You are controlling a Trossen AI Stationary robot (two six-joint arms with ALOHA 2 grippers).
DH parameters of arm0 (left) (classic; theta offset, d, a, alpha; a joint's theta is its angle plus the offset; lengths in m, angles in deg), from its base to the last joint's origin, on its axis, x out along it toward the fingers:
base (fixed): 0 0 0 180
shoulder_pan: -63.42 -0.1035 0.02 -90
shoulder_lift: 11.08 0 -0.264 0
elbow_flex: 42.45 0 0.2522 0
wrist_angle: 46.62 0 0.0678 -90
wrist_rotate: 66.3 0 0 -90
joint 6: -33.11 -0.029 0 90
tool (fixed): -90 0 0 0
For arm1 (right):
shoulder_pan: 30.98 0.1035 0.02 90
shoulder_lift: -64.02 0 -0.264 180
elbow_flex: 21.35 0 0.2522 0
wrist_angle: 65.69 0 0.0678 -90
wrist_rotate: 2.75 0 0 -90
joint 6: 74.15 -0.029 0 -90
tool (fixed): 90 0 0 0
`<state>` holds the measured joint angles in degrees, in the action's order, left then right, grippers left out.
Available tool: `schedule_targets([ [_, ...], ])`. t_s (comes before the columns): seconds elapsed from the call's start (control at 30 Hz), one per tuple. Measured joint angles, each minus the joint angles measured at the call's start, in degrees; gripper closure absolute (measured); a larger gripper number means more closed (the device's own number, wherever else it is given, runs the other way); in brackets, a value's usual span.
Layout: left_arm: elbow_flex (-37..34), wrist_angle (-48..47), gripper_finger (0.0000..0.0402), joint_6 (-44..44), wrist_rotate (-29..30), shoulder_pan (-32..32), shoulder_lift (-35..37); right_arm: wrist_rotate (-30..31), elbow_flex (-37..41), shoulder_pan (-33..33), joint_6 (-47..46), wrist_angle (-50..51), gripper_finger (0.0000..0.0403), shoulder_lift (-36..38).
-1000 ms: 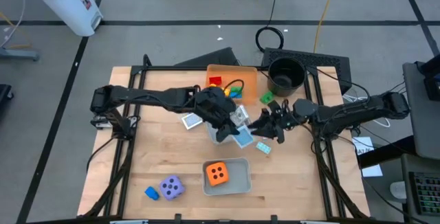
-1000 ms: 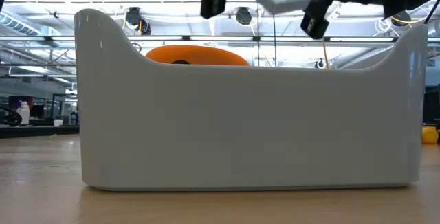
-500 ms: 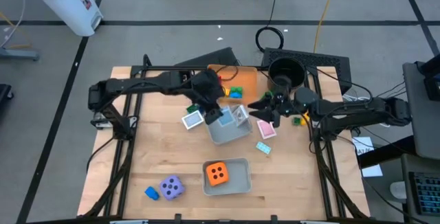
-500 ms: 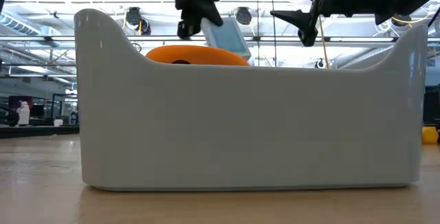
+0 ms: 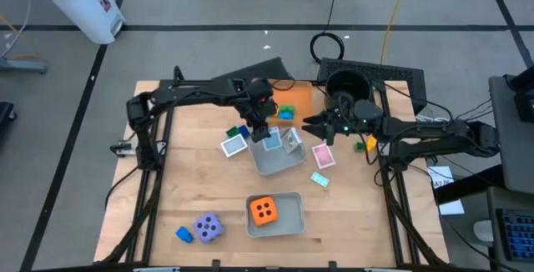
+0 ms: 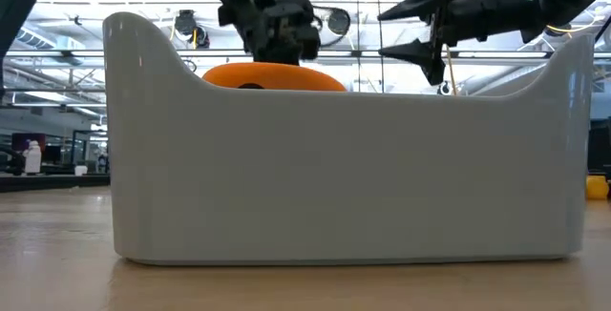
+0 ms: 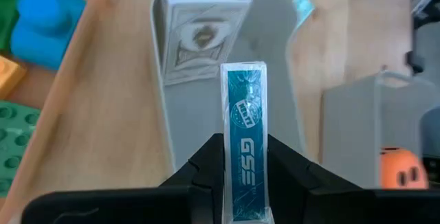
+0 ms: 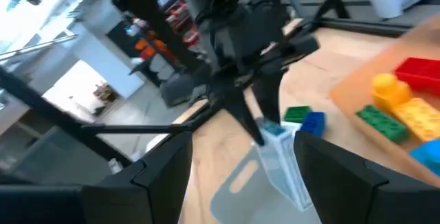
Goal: Pick & Place Toys
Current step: Put the blue deck of cards into the top gray bin
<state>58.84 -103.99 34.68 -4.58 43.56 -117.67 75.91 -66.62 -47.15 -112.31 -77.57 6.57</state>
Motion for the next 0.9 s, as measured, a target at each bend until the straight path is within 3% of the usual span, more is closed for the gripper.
schedule_targets([
  [0.3, 0.0, 0.6, 0.0323, -1.0, -2.2, 0.1, -4.1, 1.1, 0.0, -0.8, 1.8, 4.9, 0.0162, 0.0],
  [0.9, 0.0, 6.4, 0.0315, 4.4, 0.2, 0.8, -6.0, 0.8, 0.0, -2.2, 4.8, 8.6, 0.0174, 0.0],
])
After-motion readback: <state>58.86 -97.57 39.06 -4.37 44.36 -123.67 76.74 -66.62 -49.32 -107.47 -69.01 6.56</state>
